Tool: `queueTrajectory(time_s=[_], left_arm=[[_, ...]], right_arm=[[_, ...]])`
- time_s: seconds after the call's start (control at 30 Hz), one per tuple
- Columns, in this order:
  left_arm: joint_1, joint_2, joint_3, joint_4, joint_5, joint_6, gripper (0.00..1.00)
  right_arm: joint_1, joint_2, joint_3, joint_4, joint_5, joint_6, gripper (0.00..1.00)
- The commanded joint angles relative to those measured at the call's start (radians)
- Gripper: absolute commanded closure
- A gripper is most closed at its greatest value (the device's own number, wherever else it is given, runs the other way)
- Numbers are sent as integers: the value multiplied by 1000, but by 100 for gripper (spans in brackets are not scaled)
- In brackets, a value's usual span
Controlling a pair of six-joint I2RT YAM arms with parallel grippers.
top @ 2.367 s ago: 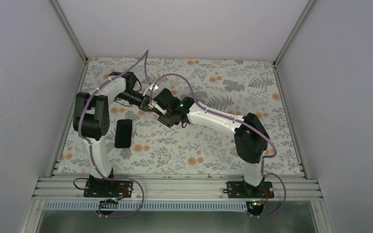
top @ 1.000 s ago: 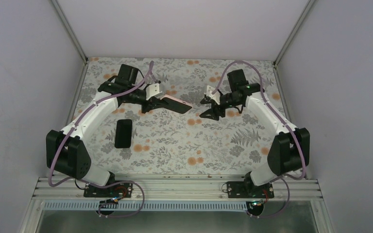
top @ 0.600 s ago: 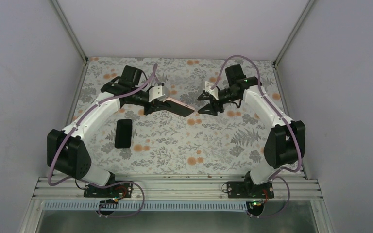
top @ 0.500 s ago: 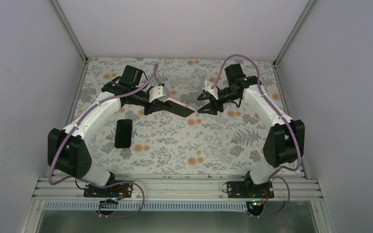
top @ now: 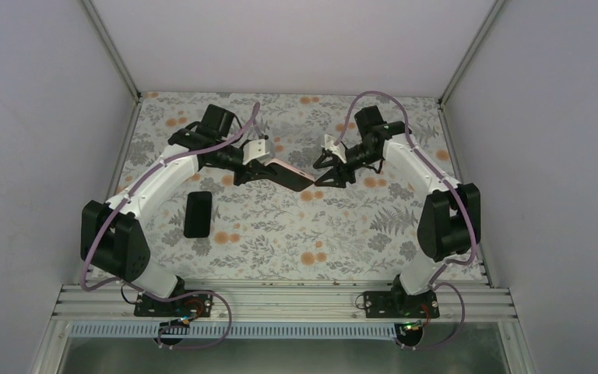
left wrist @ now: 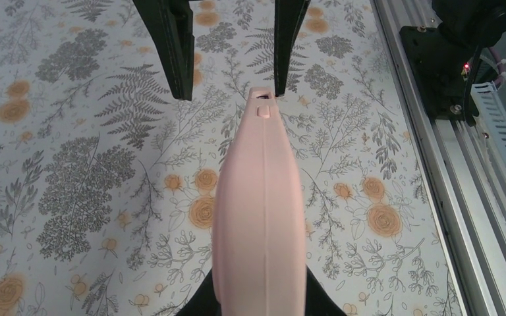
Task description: Take the phone out of the phone case
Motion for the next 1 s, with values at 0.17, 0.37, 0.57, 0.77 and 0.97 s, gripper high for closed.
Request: queueTrajectory(time_s=[0.17, 0.37, 0.57, 0.77, 0.97], left_arm=[[-25, -5, 60, -19, 79, 33, 98], [-41, -4, 69, -57, 90, 58, 98], [-43, -3, 69, -84, 86, 75, 98], [-47, -19, 72, -102, 93, 80, 98], [-54, -8, 92, -112, 109, 72, 98]], right_arm=[[9, 20, 31, 50, -16, 20, 40], [8, 22, 36, 86, 23, 42, 41], [2, 47, 81, 61, 72, 15, 40], [-5, 82, 124, 105, 181, 25, 41], [-5, 118, 146, 223, 240, 95, 42]])
